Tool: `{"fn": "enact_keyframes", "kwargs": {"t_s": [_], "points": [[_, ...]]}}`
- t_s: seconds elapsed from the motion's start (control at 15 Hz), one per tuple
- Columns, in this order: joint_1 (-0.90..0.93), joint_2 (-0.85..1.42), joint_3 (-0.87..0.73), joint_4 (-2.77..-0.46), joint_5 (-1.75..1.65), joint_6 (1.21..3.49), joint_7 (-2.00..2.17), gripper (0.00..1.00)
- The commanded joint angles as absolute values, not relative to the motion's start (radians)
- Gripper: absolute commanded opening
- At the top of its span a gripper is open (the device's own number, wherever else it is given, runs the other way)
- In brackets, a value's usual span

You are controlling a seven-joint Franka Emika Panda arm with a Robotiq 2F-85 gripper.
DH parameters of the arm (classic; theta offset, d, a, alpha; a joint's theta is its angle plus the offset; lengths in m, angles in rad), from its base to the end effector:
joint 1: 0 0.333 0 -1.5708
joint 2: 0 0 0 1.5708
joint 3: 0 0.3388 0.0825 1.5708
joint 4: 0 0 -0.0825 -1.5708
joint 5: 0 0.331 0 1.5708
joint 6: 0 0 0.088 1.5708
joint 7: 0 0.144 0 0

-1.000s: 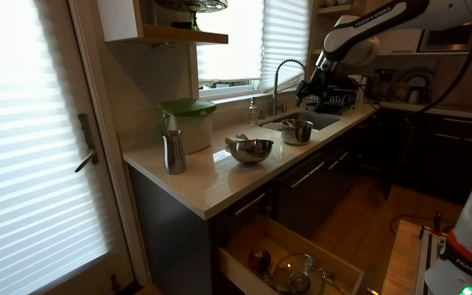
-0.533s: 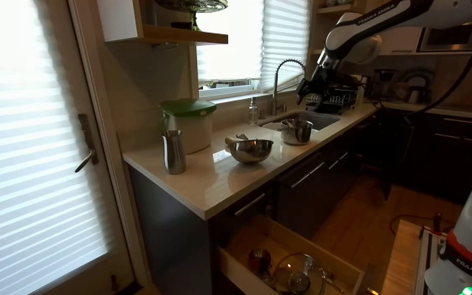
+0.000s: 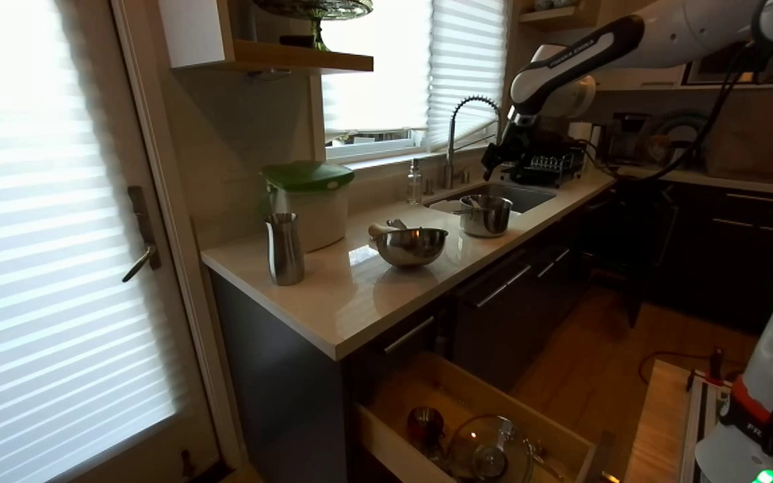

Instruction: Remove the white and blue object from the pot and put it on the counter top

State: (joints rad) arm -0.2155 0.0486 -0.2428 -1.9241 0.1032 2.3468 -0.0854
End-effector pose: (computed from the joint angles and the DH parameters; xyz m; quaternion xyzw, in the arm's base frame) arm 0.5142 -0.2464 0.5129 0.9593 -0.2088 0.1897 0.0143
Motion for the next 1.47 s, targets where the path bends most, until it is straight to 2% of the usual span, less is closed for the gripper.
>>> {"fn": "enact_keyframes", "kwargs": {"t_s": [0.0,0.4,0.47,0.67,1.0,1.07,1.13,1.2,1.27,1.4], "points": [[-0.250,0.281,-0.240,-1.668,0.062,2.331,-0.238,1.00],[-0.352,0.540,-0.202,-1.355,-0.009,2.299,-0.491,1.00],[-0.329,0.455,-0.199,-1.470,-0.005,2.334,-0.417,1.00],[-0.360,0.526,-0.190,-1.387,-0.015,2.331,-0.464,1.00],[-0.383,0.539,-0.164,-1.389,-0.015,2.247,-0.529,1.00],[-0.393,0.546,-0.153,-1.387,-0.003,2.219,-0.550,0.89],[-0.406,0.555,-0.141,-1.383,0.008,2.199,-0.574,0.84],[-0.410,0.565,-0.139,-1.379,0.006,2.180,-0.576,0.69],[-0.420,0.577,-0.135,-1.369,0.013,2.173,-0.578,0.62],[-0.452,0.591,-0.104,-1.359,0.078,2.190,-0.587,0.57]]}}
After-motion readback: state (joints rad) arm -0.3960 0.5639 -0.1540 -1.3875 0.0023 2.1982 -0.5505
